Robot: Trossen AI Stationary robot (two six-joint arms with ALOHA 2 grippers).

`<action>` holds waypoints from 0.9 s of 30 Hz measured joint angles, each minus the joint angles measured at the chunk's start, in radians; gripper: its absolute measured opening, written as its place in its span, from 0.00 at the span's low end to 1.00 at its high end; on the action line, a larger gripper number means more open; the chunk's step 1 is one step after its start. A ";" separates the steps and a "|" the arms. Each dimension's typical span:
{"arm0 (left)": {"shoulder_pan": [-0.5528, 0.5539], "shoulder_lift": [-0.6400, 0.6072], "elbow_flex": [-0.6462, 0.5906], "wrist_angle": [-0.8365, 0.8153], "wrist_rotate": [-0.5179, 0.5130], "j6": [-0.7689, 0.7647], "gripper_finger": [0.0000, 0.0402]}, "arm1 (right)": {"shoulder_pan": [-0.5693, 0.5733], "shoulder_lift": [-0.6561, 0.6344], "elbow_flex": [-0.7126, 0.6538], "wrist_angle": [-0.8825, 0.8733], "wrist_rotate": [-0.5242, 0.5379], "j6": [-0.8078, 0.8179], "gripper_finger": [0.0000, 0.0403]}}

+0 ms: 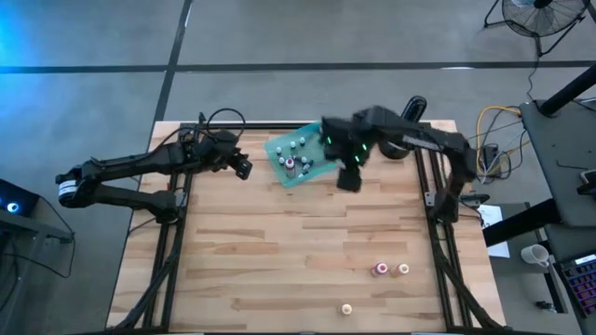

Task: Pick & Place food coloring
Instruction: Put the green big food coloring into the green bin

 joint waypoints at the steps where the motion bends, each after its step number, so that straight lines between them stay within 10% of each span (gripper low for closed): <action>1: 0.003 0.000 0.000 0.007 0.000 0.013 0.35 | 0.027 -0.025 -0.049 0.000 -0.003 0.034 0.43; 14: 0.016 0.000 0.000 0.084 0.053 0.167 0.35 | 0.407 -0.301 -0.575 0.009 -0.089 0.766 0.42; 27: 0.016 0.000 0.000 0.087 0.161 0.167 0.35 | 0.809 -0.362 -0.611 0.051 0.007 1.050 0.42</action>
